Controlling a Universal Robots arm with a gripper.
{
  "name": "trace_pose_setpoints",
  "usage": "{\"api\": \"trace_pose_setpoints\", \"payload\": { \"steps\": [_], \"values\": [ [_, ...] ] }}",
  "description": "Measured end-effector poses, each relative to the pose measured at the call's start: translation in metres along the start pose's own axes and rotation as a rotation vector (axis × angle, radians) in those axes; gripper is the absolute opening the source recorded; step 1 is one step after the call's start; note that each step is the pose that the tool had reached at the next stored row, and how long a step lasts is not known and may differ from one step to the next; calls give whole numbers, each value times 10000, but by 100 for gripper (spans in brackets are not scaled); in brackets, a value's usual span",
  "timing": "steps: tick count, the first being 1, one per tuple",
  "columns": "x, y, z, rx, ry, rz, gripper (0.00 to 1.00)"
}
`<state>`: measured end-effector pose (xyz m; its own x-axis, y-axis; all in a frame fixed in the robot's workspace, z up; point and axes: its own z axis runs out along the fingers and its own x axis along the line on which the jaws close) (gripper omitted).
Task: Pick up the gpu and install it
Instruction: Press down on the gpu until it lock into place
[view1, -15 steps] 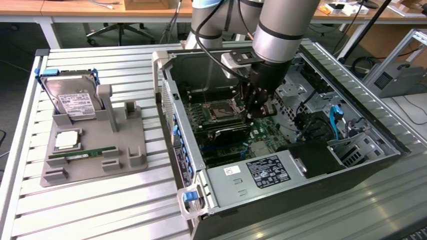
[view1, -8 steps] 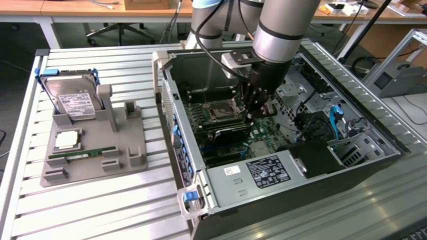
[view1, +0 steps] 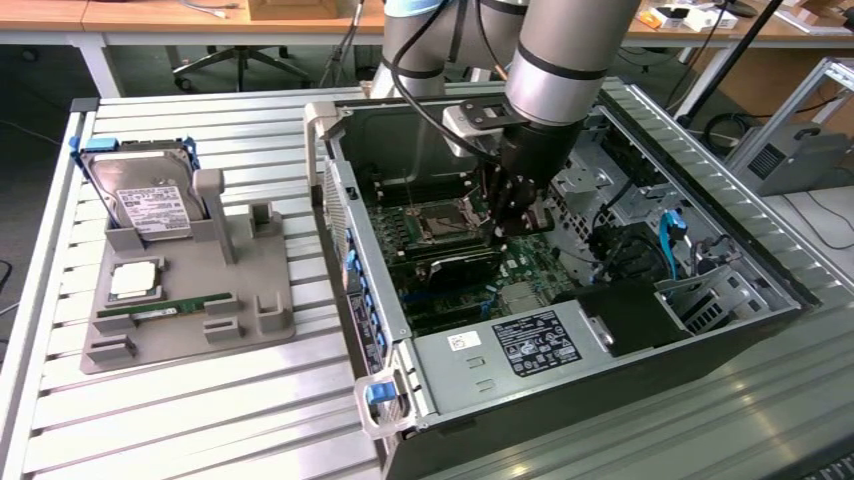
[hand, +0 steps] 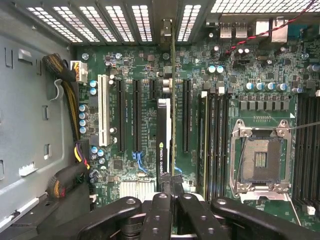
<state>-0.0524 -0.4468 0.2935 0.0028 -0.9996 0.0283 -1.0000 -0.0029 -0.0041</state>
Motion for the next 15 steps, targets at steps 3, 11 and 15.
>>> {"api": "trace_pose_setpoints", "payload": {
  "steps": [3, 11, 15],
  "values": [
    [0, 106, 0, 11, 2, 0, 11],
    [-34, 439, 13, 44, 6, 1, 11],
    [-56, 529, 46, 45, 8, 0, 11]
  ]
}}
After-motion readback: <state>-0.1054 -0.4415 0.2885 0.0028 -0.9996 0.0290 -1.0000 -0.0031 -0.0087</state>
